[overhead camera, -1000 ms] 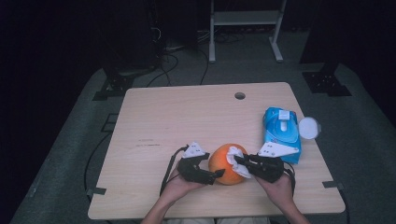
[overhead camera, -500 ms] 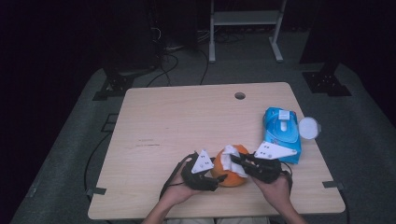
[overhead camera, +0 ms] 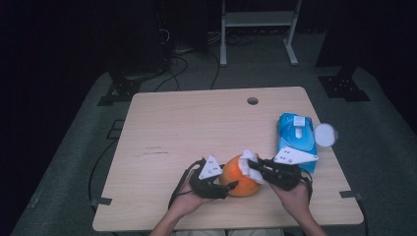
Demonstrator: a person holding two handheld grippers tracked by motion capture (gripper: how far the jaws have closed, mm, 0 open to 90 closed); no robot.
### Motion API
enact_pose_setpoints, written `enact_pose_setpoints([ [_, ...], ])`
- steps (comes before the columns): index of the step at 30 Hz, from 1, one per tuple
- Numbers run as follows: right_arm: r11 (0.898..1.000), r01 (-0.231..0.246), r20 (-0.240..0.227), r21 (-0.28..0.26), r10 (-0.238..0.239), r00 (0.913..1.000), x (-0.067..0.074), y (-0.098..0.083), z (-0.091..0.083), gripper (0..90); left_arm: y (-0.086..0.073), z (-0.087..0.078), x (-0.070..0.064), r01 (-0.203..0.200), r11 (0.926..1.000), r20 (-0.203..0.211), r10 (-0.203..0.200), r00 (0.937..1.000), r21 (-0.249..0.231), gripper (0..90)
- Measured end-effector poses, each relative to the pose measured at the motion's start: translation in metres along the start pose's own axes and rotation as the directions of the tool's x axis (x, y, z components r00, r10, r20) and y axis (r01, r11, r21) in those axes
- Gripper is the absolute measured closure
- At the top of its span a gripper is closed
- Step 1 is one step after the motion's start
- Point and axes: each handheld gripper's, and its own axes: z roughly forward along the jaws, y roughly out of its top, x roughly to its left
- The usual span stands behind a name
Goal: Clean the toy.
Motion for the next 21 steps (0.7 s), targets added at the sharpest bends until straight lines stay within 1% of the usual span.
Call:
enact_pose_setpoints([
  [1,1.000,-0.012,0.010,0.005,0.012,0.9999,-0.005,-0.002,-0.002,81.3,0.000,-0.001,0.000,-0.011,0.9999,-0.017,0.011,0.9998,-0.008,35.5],
  [2,1.000,-0.017,0.003,0.005,0.017,0.9998,-0.006,-0.003,-0.001,81.3,0.001,-0.001,0.000,-0.022,0.9997,-0.028,0.022,0.9994,-0.008,35.5],
  [3,1.000,-0.014,-0.011,0.003,0.014,0.9998,-0.004,-0.003,0.000,81.2,0.001,-0.001,0.000,-0.026,0.9996,-0.028,0.026,0.9993,-0.005,34.8],
  [4,1.000,-0.009,-0.029,0.004,0.009,0.9995,0.001,-0.002,0.003,81.2,0.001,0.000,0.000,-0.023,0.9997,-0.019,0.023,0.9996,-0.002,33.0],
  [5,1.000,0.008,-0.045,0.002,-0.008,0.9990,0.008,-0.001,0.007,81.2,0.000,0.001,0.000,-0.017,0.9999,-0.007,0.017,0.9998,0.000,29.5],
  [7,0.999,0.038,-0.075,0.003,-0.037,0.9965,0.019,0.001,0.014,81.1,-0.001,0.002,0.004,0.041,0.9992,0.029,-0.041,0.9988,0.003,20.0],
  [8,0.999,0.039,-0.085,0.004,-0.038,0.9956,0.022,0.001,0.016,81.1,-0.002,0.002,0.005,0.060,0.9982,0.034,-0.060,0.9976,0.000,18.5],
  [9,0.999,0.038,-0.089,0.004,-0.037,0.9953,0.023,0.001,0.017,81.1,-0.004,0.002,0.006,0.063,0.9980,0.031,-0.063,0.9975,0.000,18.7],
  [10,0.999,0.034,-0.094,0.006,-0.033,0.9950,0.022,0.001,0.018,81.1,-0.004,0.001,0.006,0.059,0.9983,0.019,-0.059,0.9981,-0.006,22.6],
  [11,0.999,0.035,-0.087,0.007,-0.035,0.9956,0.020,0.001,0.017,81.2,-0.004,0.001,0.007,0.057,0.9983,0.014,-0.057,0.9983,-0.009,27.0],
  [12,0.999,0.034,-0.071,0.006,-0.033,0.9970,0.016,0.002,0.015,81.2,-0.004,0.000,0.007,0.045,0.9990,0.009,-0.045,0.9989,-0.002,29.6],
  [13,1.000,0.017,-0.061,0.007,-0.017,0.9980,0.012,0.003,0.013,81.2,-0.004,-0.001,0.007,0.037,0.9993,0.008,-0.037,0.9993,0.001,30.6],
  [14,1.000,0.004,-0.047,0.006,-0.004,0.9989,0.007,0.002,0.011,81.1,-0.004,-0.001,0.007,0.040,0.9992,0.011,-0.040,0.9991,0.002,30.6],
  [15,1.000,0.003,-0.030,0.011,-0.002,0.9996,0.002,0.000,0.009,81.2,-0.004,-0.001,0.008,0.051,0.9987,0.018,-0.051,0.9985,-0.002,30.1],
  [17,0.999,-0.033,-0.035,0.017,0.034,0.9988,-0.006,-0.004,0.009,81.1,-0.002,-0.001,0.009,0.083,0.9965,0.044,-0.082,0.9956,-0.011,23.9],
  [18,0.999,-0.035,-0.033,0.020,0.035,0.9988,-0.006,-0.005,0.010,81.1,-0.001,0.000,0.009,0.094,0.9954,0.045,-0.094,0.9946,-0.016,19.5],
  [19,0.999,-0.027,-0.033,0.023,0.028,0.9990,-0.004,-0.005,0.012,81.1,0.000,0.000,0.009,0.105,0.9943,0.045,-0.104,0.9936,-0.020,17.8],
  [20,0.999,-0.026,-0.040,0.022,0.027,0.9988,-0.001,-0.004,0.013,81.1,0.001,0.000,0.009,0.111,0.9937,0.045,-0.110,0.9930,-0.017,17.1],
  [21,0.999,-0.024,-0.054,0.021,0.025,0.9982,0.003,-0.003,0.015,81.1,0.001,0.000,0.009,0.104,0.9945,0.034,-0.103,0.9941,-0.012,17.1],
])
